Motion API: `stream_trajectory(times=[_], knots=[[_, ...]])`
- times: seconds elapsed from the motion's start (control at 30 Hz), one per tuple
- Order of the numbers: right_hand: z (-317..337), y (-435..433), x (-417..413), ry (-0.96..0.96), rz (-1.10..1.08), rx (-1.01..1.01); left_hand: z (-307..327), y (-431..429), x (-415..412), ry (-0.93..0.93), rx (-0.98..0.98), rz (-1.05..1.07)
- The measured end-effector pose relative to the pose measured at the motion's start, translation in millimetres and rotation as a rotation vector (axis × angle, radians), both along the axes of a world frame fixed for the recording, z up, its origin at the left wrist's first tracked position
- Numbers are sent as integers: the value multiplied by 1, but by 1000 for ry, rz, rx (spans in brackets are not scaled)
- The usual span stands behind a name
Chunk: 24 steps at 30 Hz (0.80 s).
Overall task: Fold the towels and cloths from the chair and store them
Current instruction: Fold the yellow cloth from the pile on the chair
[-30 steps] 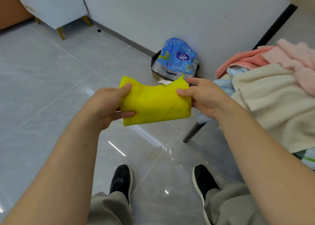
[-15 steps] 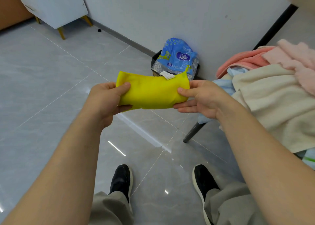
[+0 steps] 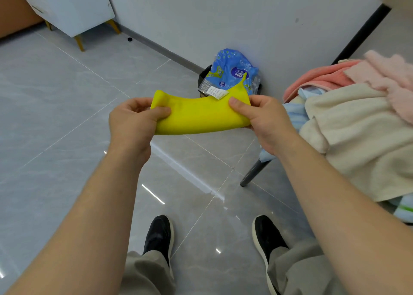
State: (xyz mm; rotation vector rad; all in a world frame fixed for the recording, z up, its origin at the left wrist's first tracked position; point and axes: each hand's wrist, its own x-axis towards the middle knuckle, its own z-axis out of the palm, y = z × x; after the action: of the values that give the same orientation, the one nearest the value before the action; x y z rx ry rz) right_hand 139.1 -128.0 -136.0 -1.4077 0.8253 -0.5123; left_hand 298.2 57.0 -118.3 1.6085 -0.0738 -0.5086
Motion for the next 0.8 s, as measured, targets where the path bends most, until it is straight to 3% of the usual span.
stream_trajectory(times=[0.23, 0.4, 0.53, 0.8], knots=[[-2, -4, -1, 6, -20, -78, 3, 4, 3, 26, 47, -170], [-2, -8, -2, 101, -58, -163, 4, 9, -8, -190, 334, -608], [4, -7, -7, 107, 74, -202, 3, 6, -20, -361, 519, -866], [7, -9, -12, 182, 90, -279, 9, 5, -30, -487, 491, -1039]])
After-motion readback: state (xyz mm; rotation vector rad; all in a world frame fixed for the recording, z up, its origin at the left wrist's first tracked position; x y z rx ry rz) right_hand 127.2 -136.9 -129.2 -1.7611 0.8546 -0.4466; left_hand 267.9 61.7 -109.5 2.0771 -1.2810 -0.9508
